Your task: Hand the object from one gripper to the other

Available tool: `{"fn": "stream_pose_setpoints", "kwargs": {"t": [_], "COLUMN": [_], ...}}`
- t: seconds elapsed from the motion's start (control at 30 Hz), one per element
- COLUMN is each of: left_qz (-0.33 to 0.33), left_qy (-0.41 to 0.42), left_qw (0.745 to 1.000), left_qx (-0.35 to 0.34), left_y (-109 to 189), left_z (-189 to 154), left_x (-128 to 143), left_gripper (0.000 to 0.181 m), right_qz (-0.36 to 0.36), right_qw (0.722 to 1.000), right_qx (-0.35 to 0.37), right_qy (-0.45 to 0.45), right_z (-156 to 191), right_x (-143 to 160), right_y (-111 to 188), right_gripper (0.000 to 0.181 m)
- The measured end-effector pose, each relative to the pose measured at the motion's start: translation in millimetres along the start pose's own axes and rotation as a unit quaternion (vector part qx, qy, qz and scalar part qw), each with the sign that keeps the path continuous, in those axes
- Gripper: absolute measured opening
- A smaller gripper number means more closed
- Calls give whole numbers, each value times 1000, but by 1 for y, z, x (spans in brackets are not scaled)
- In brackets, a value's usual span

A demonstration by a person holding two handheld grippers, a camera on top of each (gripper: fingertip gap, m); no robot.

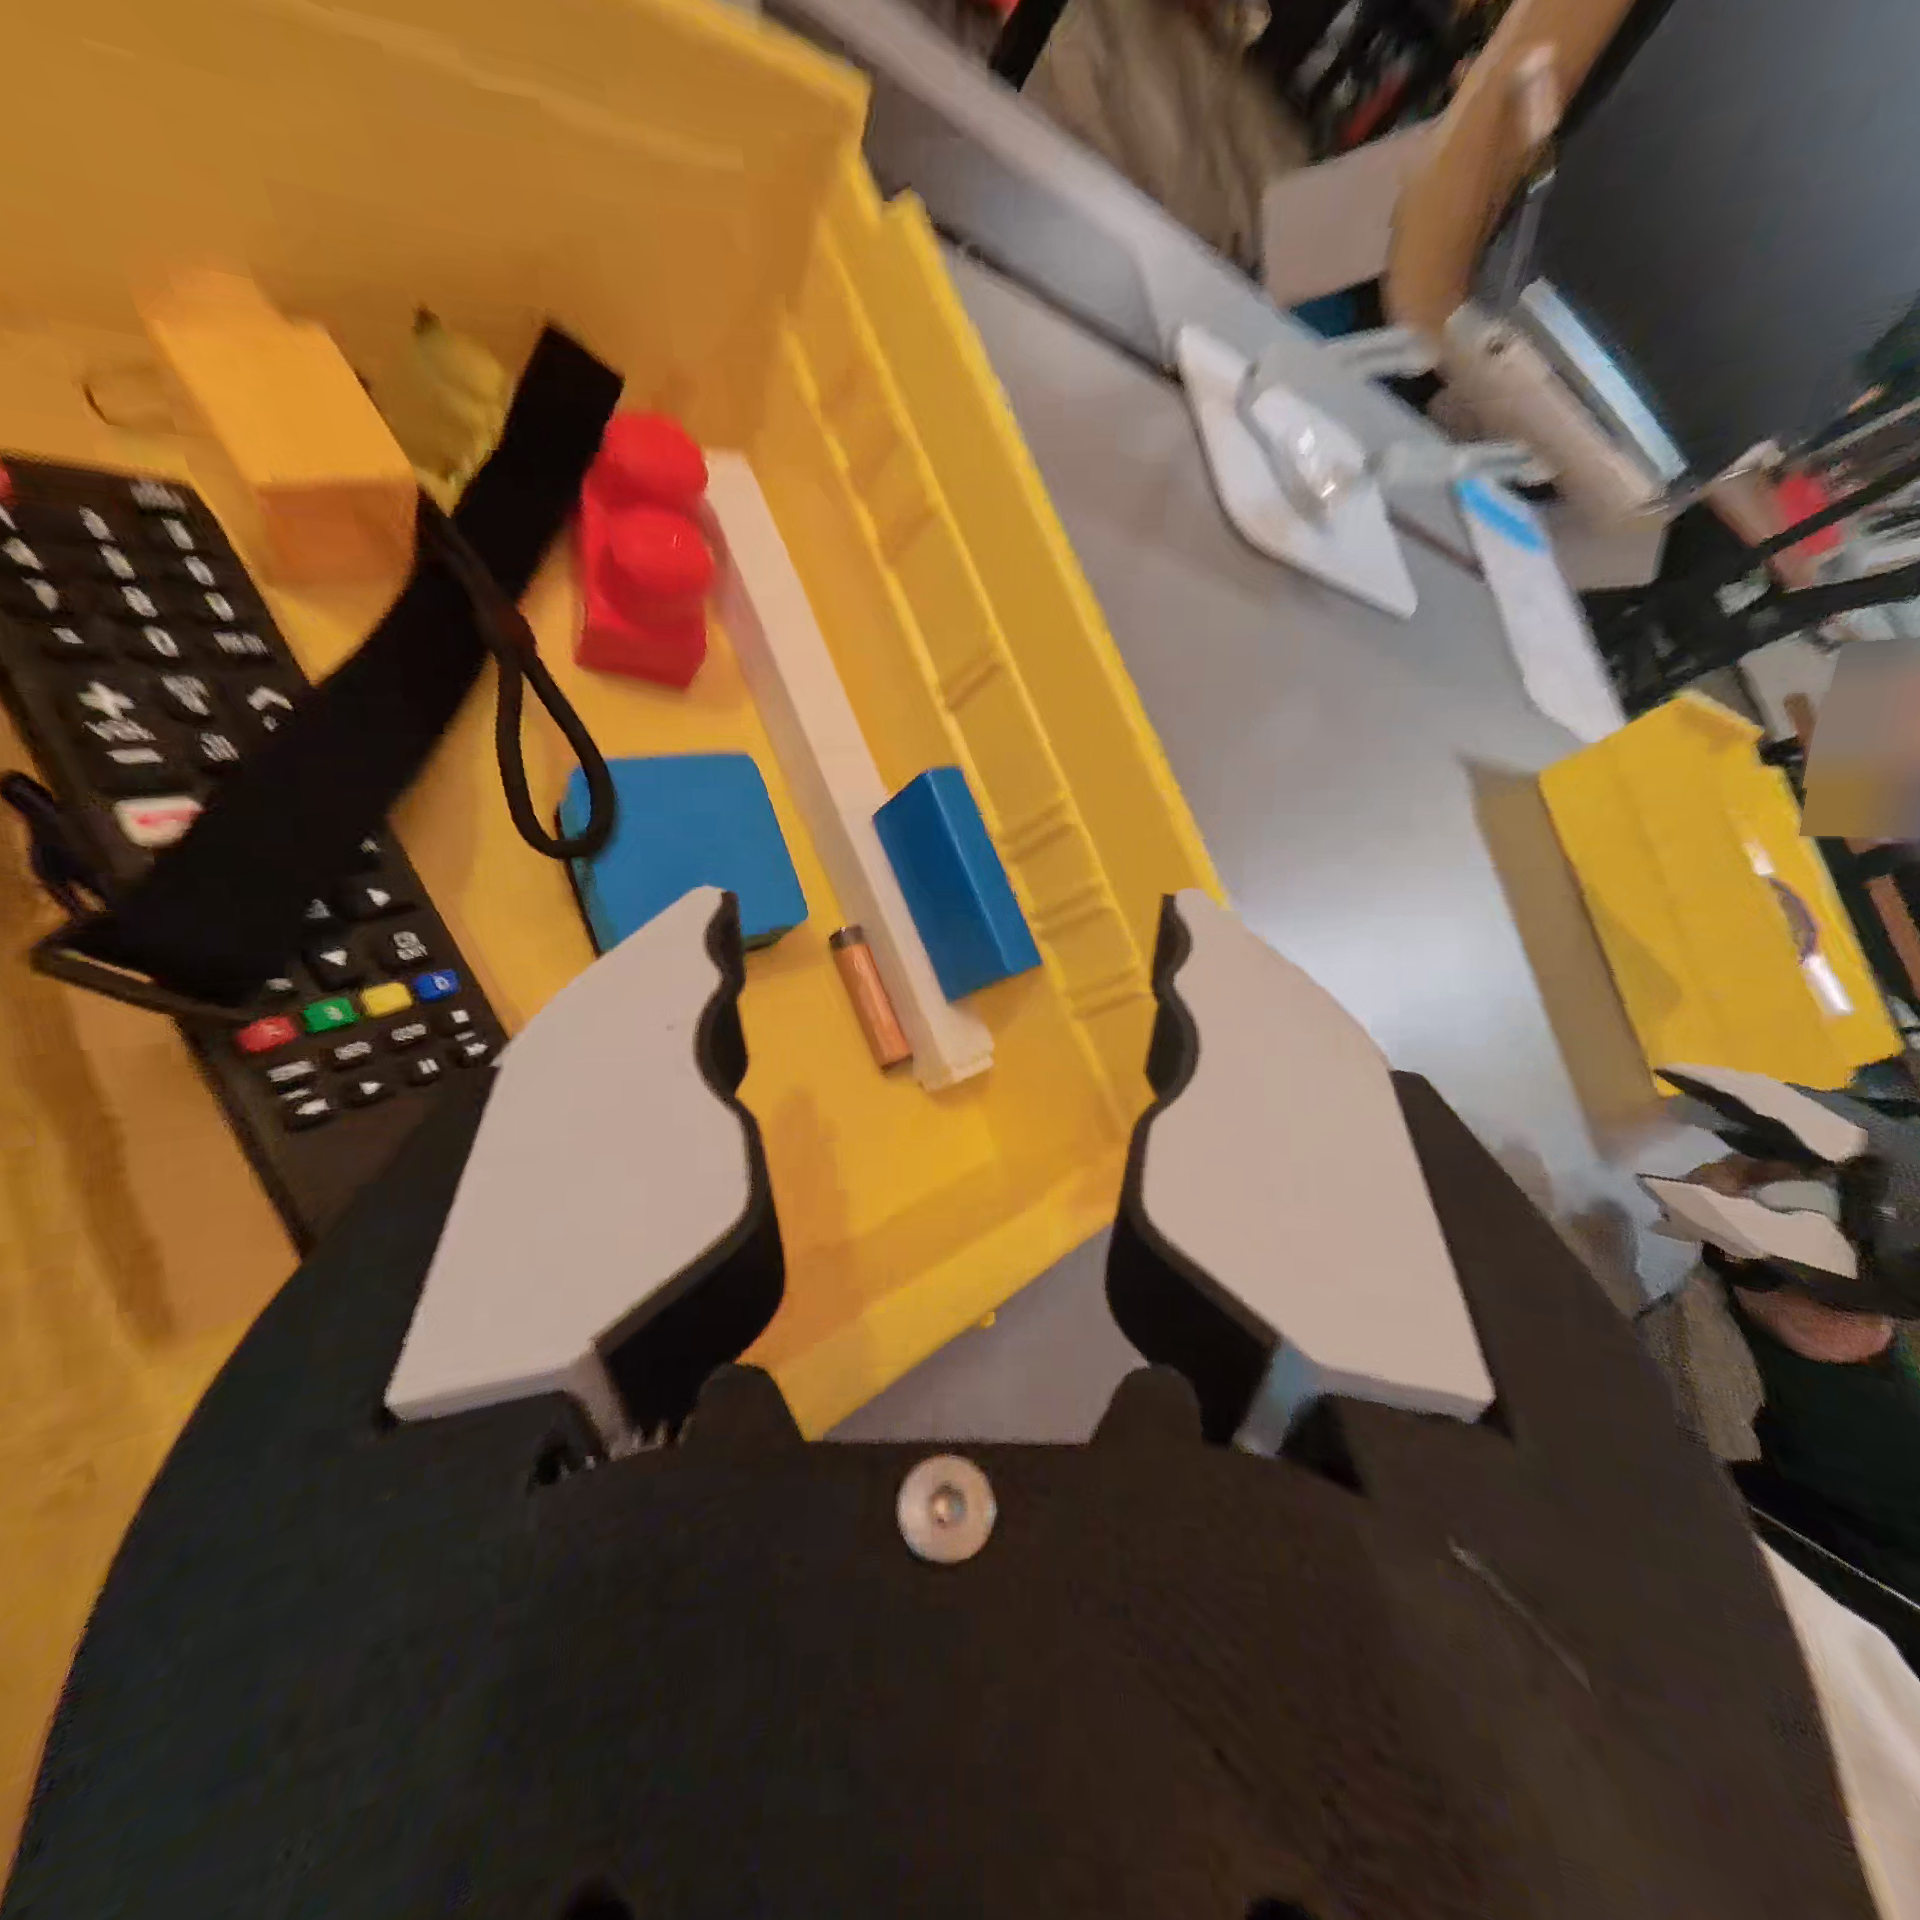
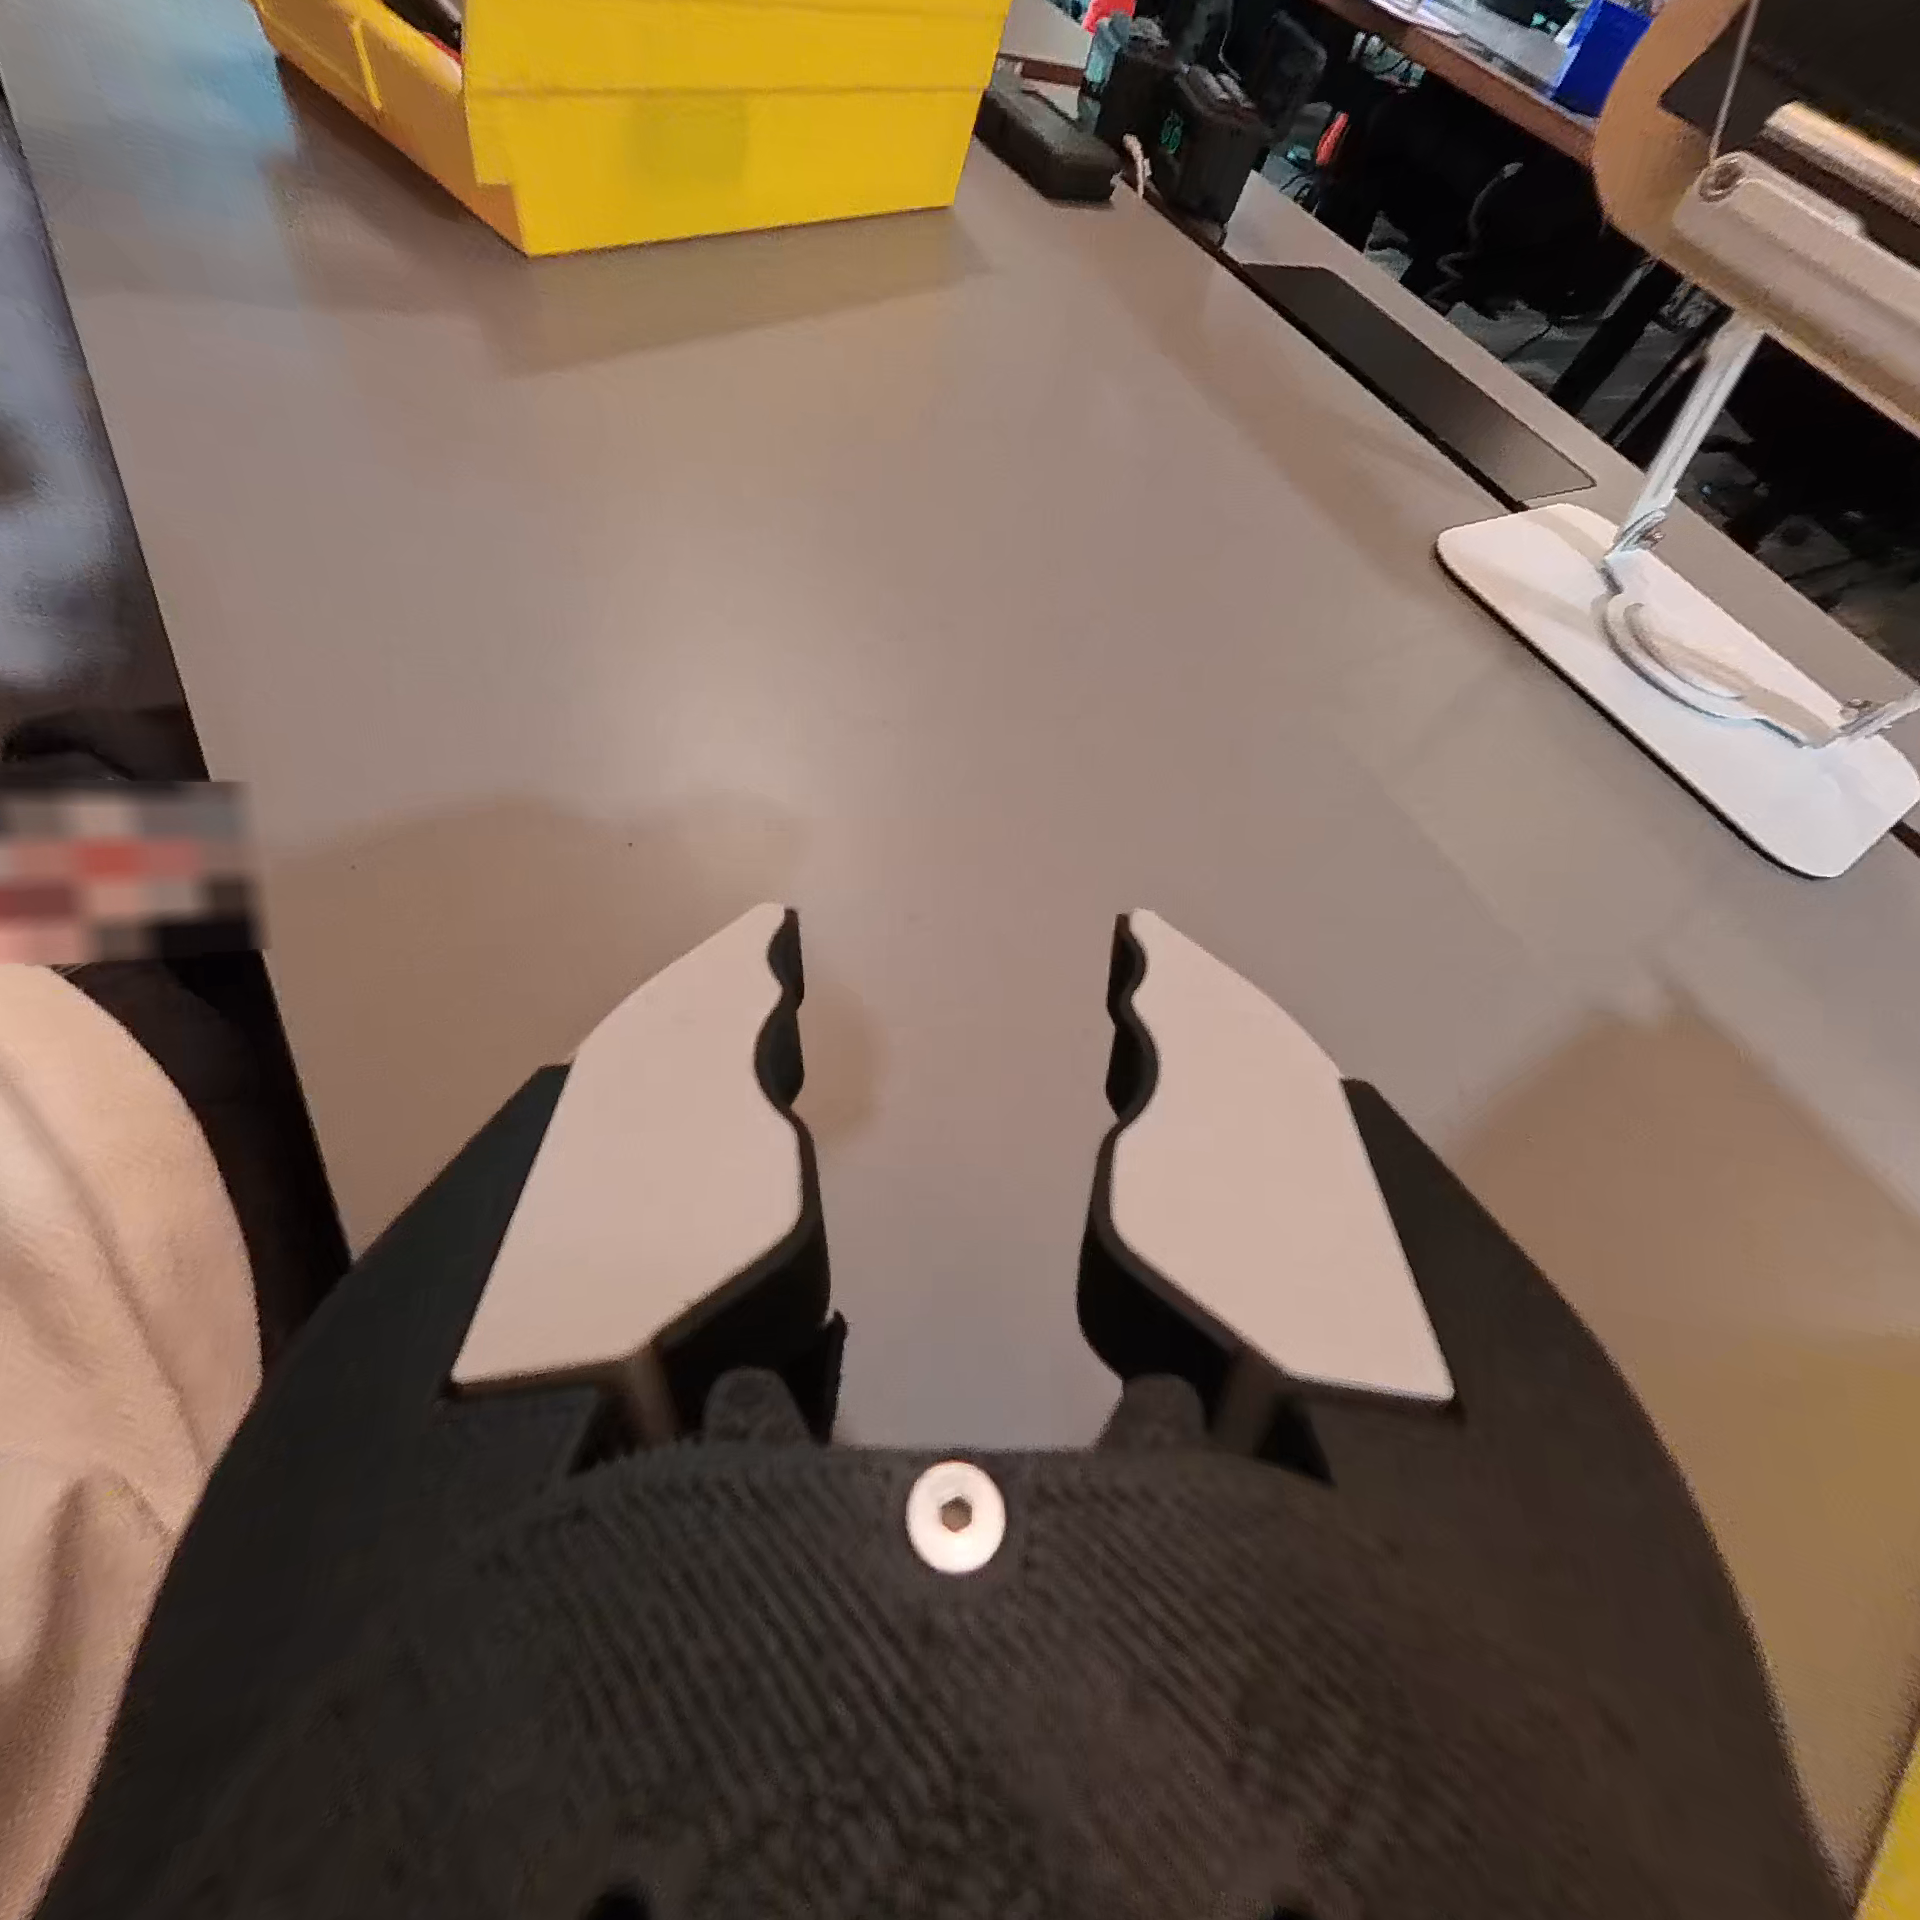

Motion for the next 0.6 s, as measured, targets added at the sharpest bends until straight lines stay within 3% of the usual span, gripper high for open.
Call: {"fn": "stream_pose_setpoints", "kwargs": {"t": [0.17, 0.4, 0.6], "left_qz": [65, 123, 124], "left_qy": [-19, -63, -52], "left_qw": [996, 984, 985], "left_qx": [-55, -111, -104], "left_y": [-40, -55, -53], "left_z": [1, 1, 4], "left_x": [13, 23, 24], "left_gripper": [87, 86, 77], "right_qz": [0, -1, 2], "right_qw": [1000, 1000, 1000], "right_qx": [0, 1, 0], "right_qy": [6, 2, 10], "right_z": [1, 0, 1], "right_x": [0, 0, 0], "right_y": [2, 2, 2], "right_gripper": [57, 56, 56]}}
Point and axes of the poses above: each gripper's, where its closed fingertips meet, y back along the fingers, x out of its underside, z = x × y across the jaws, the point moved 7 cm from there along y, back along the fingers, and after that the axes turned 1 degree about x, right-handed, at the moved point
